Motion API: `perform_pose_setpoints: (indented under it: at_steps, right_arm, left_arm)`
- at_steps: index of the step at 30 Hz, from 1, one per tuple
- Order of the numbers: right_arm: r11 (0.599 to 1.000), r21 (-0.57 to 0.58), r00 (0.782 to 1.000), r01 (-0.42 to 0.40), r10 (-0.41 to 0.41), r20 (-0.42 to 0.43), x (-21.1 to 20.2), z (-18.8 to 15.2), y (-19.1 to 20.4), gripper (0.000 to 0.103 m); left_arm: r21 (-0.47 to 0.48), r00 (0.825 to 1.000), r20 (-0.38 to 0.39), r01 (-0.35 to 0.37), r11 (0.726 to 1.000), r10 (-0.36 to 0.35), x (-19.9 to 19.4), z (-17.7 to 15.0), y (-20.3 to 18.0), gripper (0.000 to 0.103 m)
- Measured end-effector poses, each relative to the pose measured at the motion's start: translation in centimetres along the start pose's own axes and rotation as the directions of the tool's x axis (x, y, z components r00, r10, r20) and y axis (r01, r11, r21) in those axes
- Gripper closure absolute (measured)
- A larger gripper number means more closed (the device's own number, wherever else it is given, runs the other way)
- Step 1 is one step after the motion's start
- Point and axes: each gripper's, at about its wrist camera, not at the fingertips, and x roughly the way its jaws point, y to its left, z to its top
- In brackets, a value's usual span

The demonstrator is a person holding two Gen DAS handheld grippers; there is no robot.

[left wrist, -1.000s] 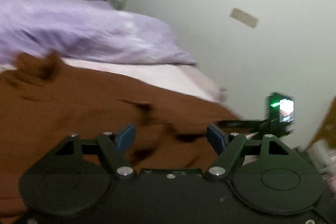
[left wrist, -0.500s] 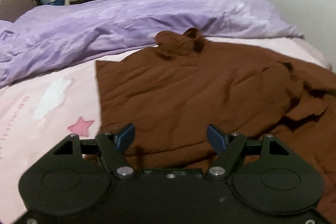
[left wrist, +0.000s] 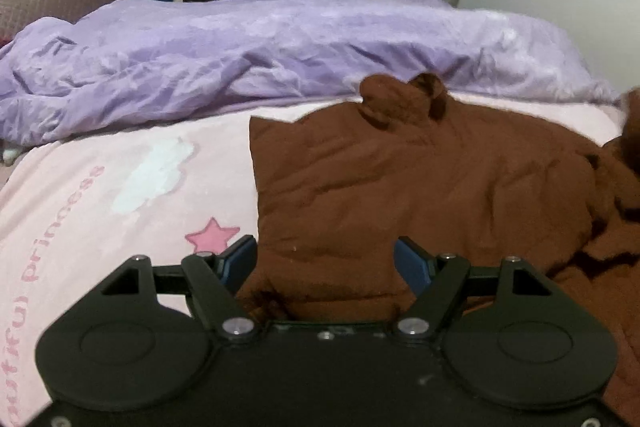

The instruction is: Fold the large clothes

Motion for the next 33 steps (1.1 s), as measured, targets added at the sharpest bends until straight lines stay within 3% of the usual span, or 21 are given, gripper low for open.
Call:
perform_pose_setpoints:
  at_steps: [2,4,6,8,10,13,15,17,20,23,27,28,29,30,31,33]
  right_arm:
    - [0.999,-0.029,0.992,0.042,-0.046,-0.116,3.2,-2.0,1.2,0.095]
    - [0.99,-0.107,0.985,0.093,-0.107,-0.135,4.4,-2.9,1.8,0.091]
    - [0.98,-0.171,0.982,0.097,-0.122,-0.141,4.3,-3.2,2.4,0.08]
    - [0.977,-0.201,0.983,0.064,-0.096,-0.155,3.5,-3.2,2.9,0.052]
    - [0.974,-0.222,0.982,0.04,-0.079,-0.17,2.2,-3.3,3.5,0.03]
    - [0.966,-0.255,0.983,0.037,-0.082,-0.167,-0.1,-3.1,3.0,0.027]
    - [0.975,-0.217,0.988,0.056,-0.085,-0.127,-1.8,-2.9,1.8,0.026]
    - [0.987,-0.138,0.992,0.086,-0.099,-0.084,-2.9,-2.1,-0.2,0.024]
    - [0.98,0.033,0.979,0.197,-0.195,-0.054,-3.4,-1.1,-3.2,0.022]
    - [0.943,0.275,0.982,0.185,-0.17,-0.078,-2.4,-0.3,-6.7,0.022]
    - [0.842,0.521,0.99,0.142,-0.112,-0.09,-0.2,-0.3,-10.3,0.022]
    - [0.837,0.532,0.992,0.129,-0.101,-0.081,0.3,-0.4,-10.7,0.031]
    - [0.851,0.511,0.993,0.117,-0.103,-0.055,0.6,-0.2,-10.5,0.058]
    - [0.867,0.484,0.992,0.12,-0.124,-0.025,0.4,0.0,-10.0,0.067]
    - [0.89,0.437,0.988,0.131,-0.154,0.016,0.0,0.3,-9.1,0.083]
    - [0.942,0.289,0.973,0.17,-0.207,0.101,-1.0,1.1,-5.9,0.089]
  left_arm:
    - [0.026,1.0,-0.002,-0.016,1.0,0.016,0.0,0.3,-0.2,0.026]
    - [0.042,1.0,0.002,-0.03,0.999,0.03,0.2,0.4,-0.4,0.026]
    - [0.051,1.0,0.003,-0.022,0.998,0.022,0.0,0.3,-0.7,0.026]
    - [0.056,1.0,0.004,-0.011,0.998,0.011,0.0,0.0,-1.0,0.026]
    - [0.067,1.0,-0.002,-0.014,0.998,0.014,0.2,-0.2,-1.3,0.026]
    - [0.089,1.0,0.002,-0.014,0.996,0.014,-0.1,-0.4,-1.8,0.026]
    - [0.099,1.0,0.014,-0.004,0.995,0.002,-0.3,-0.4,-1.9,0.026]
    - [0.1,1.0,0.022,-0.003,0.995,0.0,-0.4,-0.4,-1.8,0.026]
    - [0.083,1.0,0.02,0.0,0.997,-0.002,-0.1,-0.2,-1.8,0.026]
    - [0.086,0.999,0.028,0.014,0.996,-0.017,-0.3,-0.1,-1.9,0.026]
    - [0.105,0.999,0.037,0.019,0.994,-0.023,-0.7,-0.4,-1.8,0.026]
    - [0.104,0.999,0.036,0.019,0.994,-0.023,-0.7,-0.4,-1.6,0.026]
    - [0.103,0.999,0.037,0.018,0.995,-0.022,-0.7,-0.5,-1.4,0.026]
    - [0.1,0.999,0.037,0.016,0.995,-0.019,-0.8,-0.6,-1.1,0.026]
    - [0.097,0.999,0.037,0.008,0.995,-0.012,-0.8,-0.5,-0.8,0.026]
    - [0.093,0.999,0.043,-0.006,0.996,0.002,-1.1,-0.6,0.1,0.026]
